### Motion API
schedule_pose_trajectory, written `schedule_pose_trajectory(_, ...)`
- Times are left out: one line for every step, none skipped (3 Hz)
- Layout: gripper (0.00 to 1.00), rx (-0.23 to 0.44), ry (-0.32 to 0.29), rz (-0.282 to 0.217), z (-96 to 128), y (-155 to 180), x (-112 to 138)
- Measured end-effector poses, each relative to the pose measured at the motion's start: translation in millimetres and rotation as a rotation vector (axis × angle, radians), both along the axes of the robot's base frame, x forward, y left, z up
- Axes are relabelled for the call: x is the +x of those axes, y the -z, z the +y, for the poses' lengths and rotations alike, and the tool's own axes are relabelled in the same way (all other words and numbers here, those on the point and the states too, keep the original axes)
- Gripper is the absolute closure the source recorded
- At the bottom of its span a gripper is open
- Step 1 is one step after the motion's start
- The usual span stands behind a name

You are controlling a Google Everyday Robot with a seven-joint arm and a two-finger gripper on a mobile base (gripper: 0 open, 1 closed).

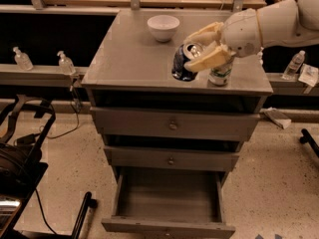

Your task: Pick pepsi can from bottom drawer and place on counter

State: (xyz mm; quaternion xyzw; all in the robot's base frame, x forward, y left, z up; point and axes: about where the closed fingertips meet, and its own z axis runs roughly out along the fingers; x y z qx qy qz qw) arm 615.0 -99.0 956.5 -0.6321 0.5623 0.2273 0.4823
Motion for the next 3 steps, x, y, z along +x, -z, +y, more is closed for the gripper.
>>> schedule_pose_trajectory(1.0, 0.008, 0.054, 0.008, 9.0, -22.4, 38.2)
schedule_pose_trajectory(1.0, 0.016, 0.122, 0.042, 22.8, -36.4, 79.9)
schedule_pose_trajectory(1.0, 0.04, 0.17, 0.123, 37.3, -27.0, 112.3)
